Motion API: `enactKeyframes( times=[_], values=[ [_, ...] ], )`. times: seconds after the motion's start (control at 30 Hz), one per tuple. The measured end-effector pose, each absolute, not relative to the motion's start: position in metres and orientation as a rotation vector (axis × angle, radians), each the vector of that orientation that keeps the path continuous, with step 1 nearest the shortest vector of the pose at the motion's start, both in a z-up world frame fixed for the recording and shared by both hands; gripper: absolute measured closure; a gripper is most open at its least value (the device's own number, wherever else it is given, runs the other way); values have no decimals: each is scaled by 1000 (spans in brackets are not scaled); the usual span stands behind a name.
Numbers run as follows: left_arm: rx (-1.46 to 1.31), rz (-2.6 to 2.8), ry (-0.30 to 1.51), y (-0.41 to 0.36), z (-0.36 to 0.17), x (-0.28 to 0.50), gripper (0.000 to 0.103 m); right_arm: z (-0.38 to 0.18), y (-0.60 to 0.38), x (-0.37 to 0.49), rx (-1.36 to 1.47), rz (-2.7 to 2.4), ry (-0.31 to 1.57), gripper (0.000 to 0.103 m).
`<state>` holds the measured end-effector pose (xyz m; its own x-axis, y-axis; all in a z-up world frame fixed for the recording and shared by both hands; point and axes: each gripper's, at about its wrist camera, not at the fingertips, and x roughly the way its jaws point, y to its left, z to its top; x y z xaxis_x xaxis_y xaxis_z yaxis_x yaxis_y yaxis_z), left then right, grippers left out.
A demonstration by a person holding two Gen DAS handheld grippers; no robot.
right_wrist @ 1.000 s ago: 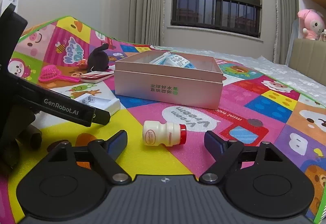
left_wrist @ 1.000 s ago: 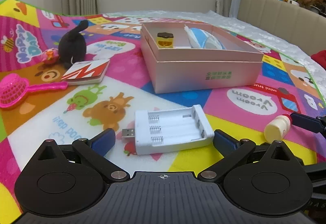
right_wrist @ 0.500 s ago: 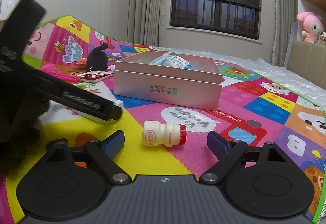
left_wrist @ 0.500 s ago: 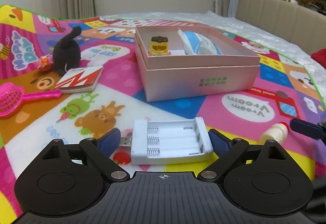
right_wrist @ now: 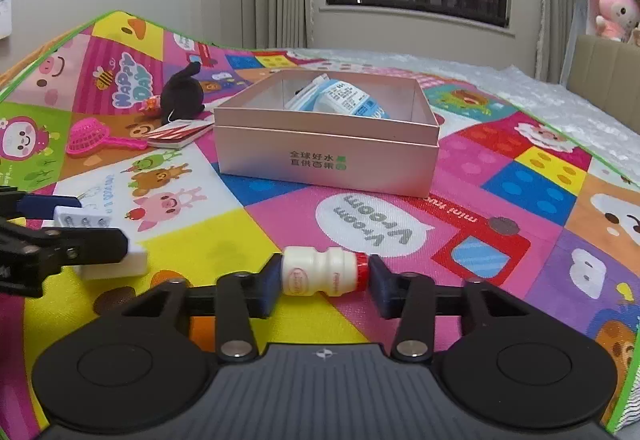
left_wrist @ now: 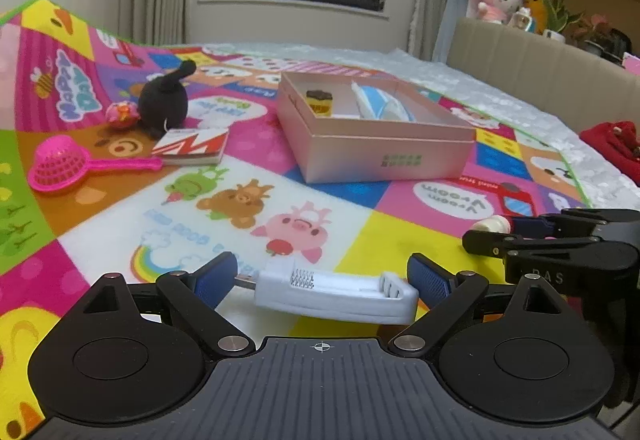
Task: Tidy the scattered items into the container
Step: 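Carry the charger and yogurt bottle into the pink box and open both grippers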
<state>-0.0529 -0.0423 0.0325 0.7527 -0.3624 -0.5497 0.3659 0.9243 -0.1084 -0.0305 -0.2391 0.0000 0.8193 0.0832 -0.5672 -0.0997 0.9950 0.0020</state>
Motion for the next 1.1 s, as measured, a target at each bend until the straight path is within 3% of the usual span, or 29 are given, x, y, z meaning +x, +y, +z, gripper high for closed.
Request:
enactKeyframes(
  times=[0.33, 0.6, 0.87, 1.1],
  values=[
    [33, -429, 528, -47, 51, -60, 8, 45, -255, -62, -72, 94, 549, 60],
    [140, -480, 413, -94, 80, -12, 8, 83, -295, -73, 1, 52, 411, 60],
    [214, -522, 289, -141, 100, 65, 5, 62, -317, -56, 56, 29, 449, 60],
    [154, -531, 399, -122, 80, 65, 0, 46, -326, -46, 82, 13, 492, 60]
  ],
)
